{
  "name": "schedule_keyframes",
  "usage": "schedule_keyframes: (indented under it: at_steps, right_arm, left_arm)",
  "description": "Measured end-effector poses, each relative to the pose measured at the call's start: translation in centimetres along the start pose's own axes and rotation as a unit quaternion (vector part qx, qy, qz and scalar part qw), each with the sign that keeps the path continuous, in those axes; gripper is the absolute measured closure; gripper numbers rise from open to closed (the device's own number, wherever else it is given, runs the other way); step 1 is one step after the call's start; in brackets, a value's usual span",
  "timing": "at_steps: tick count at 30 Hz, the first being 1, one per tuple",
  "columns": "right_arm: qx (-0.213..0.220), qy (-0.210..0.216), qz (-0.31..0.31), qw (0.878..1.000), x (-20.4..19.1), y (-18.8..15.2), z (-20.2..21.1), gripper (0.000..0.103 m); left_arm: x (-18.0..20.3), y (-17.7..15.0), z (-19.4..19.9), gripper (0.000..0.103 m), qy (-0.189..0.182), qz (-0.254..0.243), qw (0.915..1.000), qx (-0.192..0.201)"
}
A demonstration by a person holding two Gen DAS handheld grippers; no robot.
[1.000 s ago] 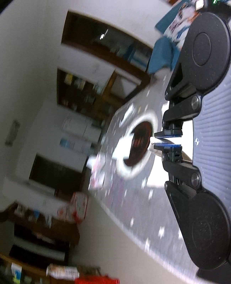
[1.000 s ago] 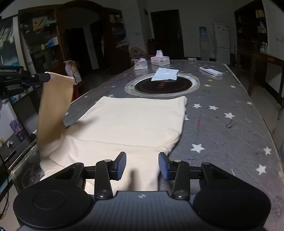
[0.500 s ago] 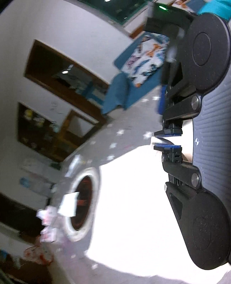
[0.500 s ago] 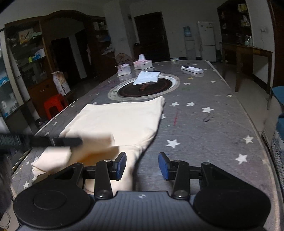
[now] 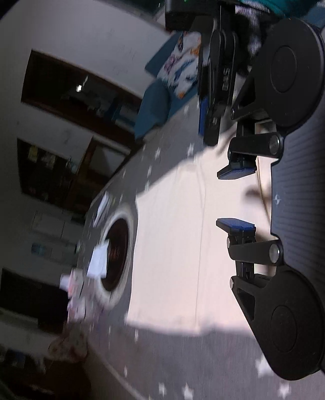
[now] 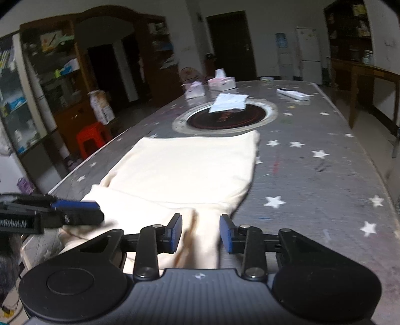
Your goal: Fold clothes
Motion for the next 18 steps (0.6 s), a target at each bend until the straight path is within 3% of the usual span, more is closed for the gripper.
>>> schedule_keyframes:
  at_steps: [6,18]
  right_arm:
    - [-0.016,0.006,0.024,1.0,-1.7,-0.5,-1.2,0.072]
    - [-0.031,-0.003,0.046,0.998,-2.5,-0.9,-2.5,0.082]
  left_arm:
    - [-3.7,-1.2,1.8,0.066,0.047,0.036,0.9983,0.0]
    - [-4.6,-2.0,3.0,0.065,0.038,0.052,0.9979,0.003]
Point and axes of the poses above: each gripper's, at about its wrist camera, not at the fingertips, and z roughly against the way its jaws point, x to its right, y to its top, the point moved 5 cm from there along -z, roughly the way its jaws point, and after that the axes turned 10 degrees about -y, right-handed, at the moved point
